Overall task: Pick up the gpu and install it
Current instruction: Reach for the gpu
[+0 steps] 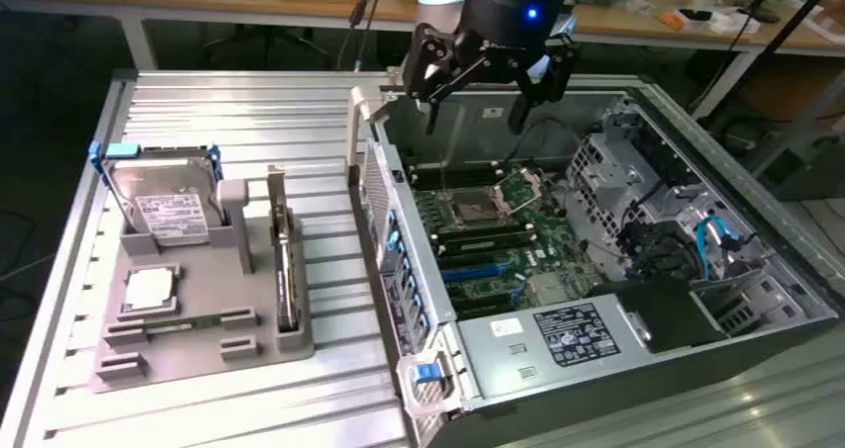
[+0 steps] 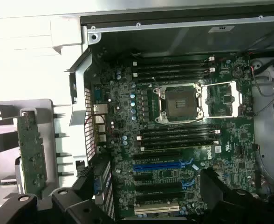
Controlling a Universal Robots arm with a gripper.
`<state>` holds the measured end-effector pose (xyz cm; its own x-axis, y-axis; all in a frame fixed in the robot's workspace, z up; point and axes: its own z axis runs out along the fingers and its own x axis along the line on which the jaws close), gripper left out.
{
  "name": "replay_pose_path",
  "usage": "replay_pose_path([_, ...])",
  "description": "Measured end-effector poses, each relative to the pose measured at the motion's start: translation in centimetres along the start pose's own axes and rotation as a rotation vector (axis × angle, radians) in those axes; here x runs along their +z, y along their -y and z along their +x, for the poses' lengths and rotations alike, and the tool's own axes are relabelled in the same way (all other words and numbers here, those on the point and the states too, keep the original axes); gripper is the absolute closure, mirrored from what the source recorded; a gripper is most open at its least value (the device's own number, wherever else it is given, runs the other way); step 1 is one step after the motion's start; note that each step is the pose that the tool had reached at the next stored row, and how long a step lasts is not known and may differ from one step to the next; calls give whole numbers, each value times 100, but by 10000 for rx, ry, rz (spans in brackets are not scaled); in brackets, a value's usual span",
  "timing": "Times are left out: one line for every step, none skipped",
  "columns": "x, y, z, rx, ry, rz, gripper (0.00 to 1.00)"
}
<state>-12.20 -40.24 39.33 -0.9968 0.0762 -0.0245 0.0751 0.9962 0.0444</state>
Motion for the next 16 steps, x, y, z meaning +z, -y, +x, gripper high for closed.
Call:
replay_pose_path([0, 0, 0, 0, 0, 0, 1])
replay_pose_path([0, 0, 0, 0, 0, 0, 1])
replay_pose_path([0, 0, 0, -1, 0, 0, 1])
replay_pose_path([0, 0, 0, 0, -1, 1, 1])
replay_pose_path([1, 0, 0, 1, -27, 3, 1])
replay_pose_path([1, 0, 1, 2, -33, 4, 1])
replay_pose_path([1, 0, 0, 2, -34, 5, 1])
replay_pose_path([1, 0, 0, 1, -34, 5, 1])
replay_pose_path([1, 0, 0, 1, -34, 5, 1])
replay_pose_path([1, 0, 0, 1, -34, 5, 1])
replay_pose_path([1, 0, 0, 1, -34, 5, 1])
replay_pose_path([1, 0, 0, 1, -33, 4, 1])
replay_pose_path([1, 0, 0, 1, -34, 5, 1])
replay_pose_path([1, 0, 0, 1, -34, 4, 1])
replay_pose_path([1, 0, 0, 1, -33, 4, 1])
replay_pose_path([1, 0, 1, 0, -34, 4, 1])
